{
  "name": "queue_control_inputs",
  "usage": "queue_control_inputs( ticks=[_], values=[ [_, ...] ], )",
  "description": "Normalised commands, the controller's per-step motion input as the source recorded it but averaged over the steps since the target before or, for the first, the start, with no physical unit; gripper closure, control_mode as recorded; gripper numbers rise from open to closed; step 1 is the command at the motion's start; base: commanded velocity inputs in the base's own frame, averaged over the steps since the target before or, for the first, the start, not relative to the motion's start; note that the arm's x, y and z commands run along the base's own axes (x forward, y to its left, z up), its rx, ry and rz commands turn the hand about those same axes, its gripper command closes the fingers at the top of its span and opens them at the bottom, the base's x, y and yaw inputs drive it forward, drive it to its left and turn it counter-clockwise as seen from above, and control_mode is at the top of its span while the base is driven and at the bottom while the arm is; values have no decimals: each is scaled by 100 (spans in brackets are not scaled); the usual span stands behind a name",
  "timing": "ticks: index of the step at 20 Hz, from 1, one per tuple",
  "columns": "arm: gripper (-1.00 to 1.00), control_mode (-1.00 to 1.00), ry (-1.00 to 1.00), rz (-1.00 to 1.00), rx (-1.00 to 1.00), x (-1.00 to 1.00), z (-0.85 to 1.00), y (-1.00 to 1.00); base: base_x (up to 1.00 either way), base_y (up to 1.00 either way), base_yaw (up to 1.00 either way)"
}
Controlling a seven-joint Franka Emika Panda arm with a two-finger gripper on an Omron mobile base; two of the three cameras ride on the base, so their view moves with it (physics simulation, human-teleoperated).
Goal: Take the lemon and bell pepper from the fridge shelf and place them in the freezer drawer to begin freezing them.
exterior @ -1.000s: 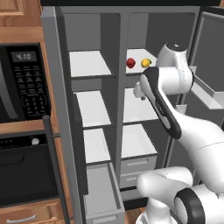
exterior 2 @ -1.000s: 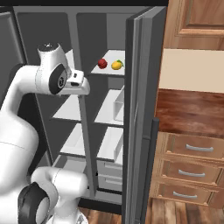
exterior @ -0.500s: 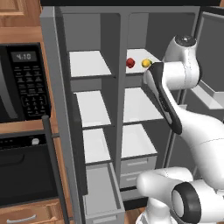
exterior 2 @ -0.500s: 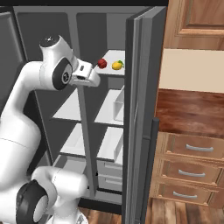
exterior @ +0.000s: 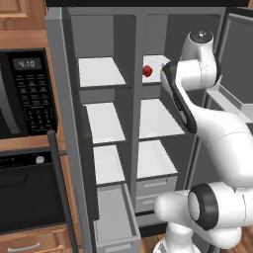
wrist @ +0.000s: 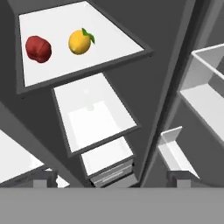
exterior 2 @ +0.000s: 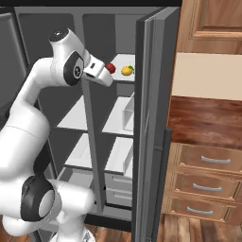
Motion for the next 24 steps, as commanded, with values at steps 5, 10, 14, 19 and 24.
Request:
queue_control_inputs(
  ticks=[5,10,14,19,24],
  values=[
    [-100,-100,0,-1,11,58,0,-12,0,0,0],
    [-100,-100,0,0,9,66,0,-19,0,0,0],
    [-100,-100,2,0,2,64,0,-8,0,0,0],
    [-100,-100,8,0,0,50,-1,-1,0,0,0],
    [-100,-100,5,0,0,43,-19,-2,0,0,0]
  ],
)
